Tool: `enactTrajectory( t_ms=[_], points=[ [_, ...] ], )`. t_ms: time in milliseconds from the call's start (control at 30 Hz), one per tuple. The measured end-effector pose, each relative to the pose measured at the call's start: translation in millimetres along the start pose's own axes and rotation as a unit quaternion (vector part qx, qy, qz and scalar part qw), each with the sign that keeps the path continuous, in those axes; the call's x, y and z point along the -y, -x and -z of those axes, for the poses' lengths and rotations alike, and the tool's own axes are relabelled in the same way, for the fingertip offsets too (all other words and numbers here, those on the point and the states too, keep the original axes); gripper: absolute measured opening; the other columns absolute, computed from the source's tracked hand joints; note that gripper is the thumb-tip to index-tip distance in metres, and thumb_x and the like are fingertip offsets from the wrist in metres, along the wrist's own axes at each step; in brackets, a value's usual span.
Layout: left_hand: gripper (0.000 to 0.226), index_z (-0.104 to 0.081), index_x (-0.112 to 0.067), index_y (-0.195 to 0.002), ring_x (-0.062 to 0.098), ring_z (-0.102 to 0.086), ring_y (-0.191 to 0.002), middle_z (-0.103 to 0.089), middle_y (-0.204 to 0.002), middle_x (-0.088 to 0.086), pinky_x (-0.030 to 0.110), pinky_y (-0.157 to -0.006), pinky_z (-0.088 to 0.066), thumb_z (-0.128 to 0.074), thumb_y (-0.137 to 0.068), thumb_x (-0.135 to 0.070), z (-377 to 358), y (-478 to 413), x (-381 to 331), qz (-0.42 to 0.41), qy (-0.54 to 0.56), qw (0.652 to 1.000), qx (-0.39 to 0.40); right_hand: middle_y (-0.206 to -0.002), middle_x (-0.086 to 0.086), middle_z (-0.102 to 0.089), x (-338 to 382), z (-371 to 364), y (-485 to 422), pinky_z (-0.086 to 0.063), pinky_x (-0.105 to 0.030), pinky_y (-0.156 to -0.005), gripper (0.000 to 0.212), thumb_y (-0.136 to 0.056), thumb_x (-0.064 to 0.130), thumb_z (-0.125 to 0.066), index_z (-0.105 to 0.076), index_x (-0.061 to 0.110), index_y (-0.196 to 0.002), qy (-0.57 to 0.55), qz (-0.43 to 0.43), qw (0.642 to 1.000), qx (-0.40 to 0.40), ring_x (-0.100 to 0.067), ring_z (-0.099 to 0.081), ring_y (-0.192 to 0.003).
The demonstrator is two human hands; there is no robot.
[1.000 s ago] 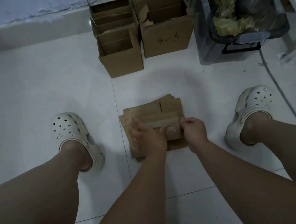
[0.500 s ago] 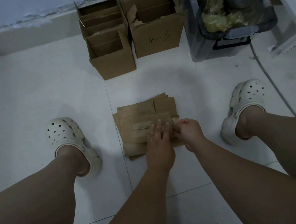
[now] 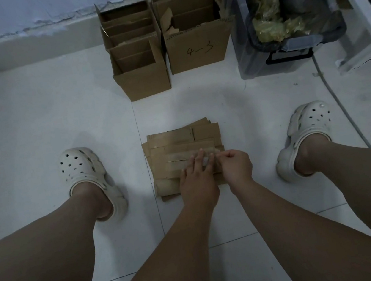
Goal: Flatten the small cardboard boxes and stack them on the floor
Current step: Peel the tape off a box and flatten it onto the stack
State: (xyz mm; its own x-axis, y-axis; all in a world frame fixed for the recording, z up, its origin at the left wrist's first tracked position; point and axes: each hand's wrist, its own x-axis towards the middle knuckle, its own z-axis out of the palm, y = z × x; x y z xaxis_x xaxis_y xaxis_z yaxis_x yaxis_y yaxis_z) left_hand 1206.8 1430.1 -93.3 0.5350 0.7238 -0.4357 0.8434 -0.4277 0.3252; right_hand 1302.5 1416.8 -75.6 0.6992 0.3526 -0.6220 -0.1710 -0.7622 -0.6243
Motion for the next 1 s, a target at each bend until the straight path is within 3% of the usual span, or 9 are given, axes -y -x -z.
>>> enactTrajectory(
  t_ms=[100,233,400,567,633,800,1000],
  points=[
    [0.066,-0.011,-0.037,-0.150,0.019,-0.001,-0.146,-0.001,-0.160,-0.005,0.041,-0.115,-0.012,-0.044,-0.094,-0.024,1,-3,-1,0.006,-0.006,1.000,-0.006,-0.080,0.001,-0.066,0,-1,5,-0.039,-0.017,-0.055,0.016,-0.092,0.022,-0.060,-0.072,0.013,-0.086,0.036,0.032,0.999,-0.014,-0.012,-0.057,-0.069],
    [0.063,-0.013,-0.038,-0.149,0.019,-0.003,-0.146,-0.001,-0.160,-0.007,0.044,-0.113,-0.014,-0.044,-0.095,-0.030,1,-3,-1,0.009,-0.007,1.000,-0.005,-0.088,-0.004,-0.070,2,-2,10,-0.039,-0.015,-0.056,0.017,-0.091,0.021,-0.061,-0.074,0.010,-0.089,0.059,0.054,0.996,-0.037,-0.014,-0.060,-0.073],
    [0.060,-0.014,-0.035,-0.150,0.018,-0.002,-0.146,0.000,-0.160,-0.006,0.045,-0.113,-0.012,-0.041,-0.096,-0.039,1,0,-1,0.000,-0.010,1.000,-0.011,-0.099,-0.010,-0.066,3,-6,18,-0.052,-0.027,-0.074,0.019,-0.093,0.022,-0.059,-0.074,0.009,-0.089,0.087,0.084,0.991,-0.048,-0.020,-0.064,-0.082],
    [0.066,-0.010,-0.031,-0.151,0.019,0.002,-0.146,0.006,-0.160,-0.006,0.045,-0.115,-0.009,-0.042,-0.094,-0.043,0,1,2,-0.011,-0.005,1.000,0.000,-0.104,-0.007,-0.059,5,-8,24,-0.041,-0.022,-0.069,0.019,-0.093,0.021,-0.058,-0.073,0.010,-0.092,0.136,0.111,0.982,-0.075,-0.015,-0.054,-0.075],
    [0.068,-0.011,-0.029,-0.151,0.019,0.005,-0.146,0.006,-0.160,-0.005,0.045,-0.115,-0.004,-0.045,-0.093,-0.042,-1,0,3,-0.018,0.024,0.999,0.011,-0.105,-0.007,-0.058,7,-11,25,-0.039,-0.023,-0.068,0.019,-0.094,0.020,-0.057,-0.073,0.010,-0.093,0.145,0.118,0.979,-0.076,-0.014,-0.051,-0.073],
    [0.057,-0.033,-0.022,-0.146,0.020,-0.003,-0.146,-0.013,-0.159,-0.001,0.047,-0.115,-0.003,-0.051,-0.093,-0.031,1,-6,6,-0.008,0.164,0.986,-0.011,-0.104,-0.004,-0.055,9,-16,30,-0.036,-0.022,-0.067,0.019,-0.093,0.020,-0.055,-0.072,0.012,-0.092,0.153,0.134,0.977,-0.070,-0.011,-0.047,-0.071],
    [0.043,-0.048,-0.015,-0.137,0.020,-0.010,-0.146,-0.024,-0.156,0.000,0.047,-0.115,-0.002,-0.050,-0.094,-0.021,7,-10,2,0.028,0.264,0.963,-0.034,-0.085,0.006,-0.040,9,-19,36,-0.036,-0.020,-0.063,0.021,-0.091,0.017,-0.053,-0.072,0.009,-0.090,0.165,0.167,0.970,-0.059,-0.011,-0.047,-0.070]
  ],
)
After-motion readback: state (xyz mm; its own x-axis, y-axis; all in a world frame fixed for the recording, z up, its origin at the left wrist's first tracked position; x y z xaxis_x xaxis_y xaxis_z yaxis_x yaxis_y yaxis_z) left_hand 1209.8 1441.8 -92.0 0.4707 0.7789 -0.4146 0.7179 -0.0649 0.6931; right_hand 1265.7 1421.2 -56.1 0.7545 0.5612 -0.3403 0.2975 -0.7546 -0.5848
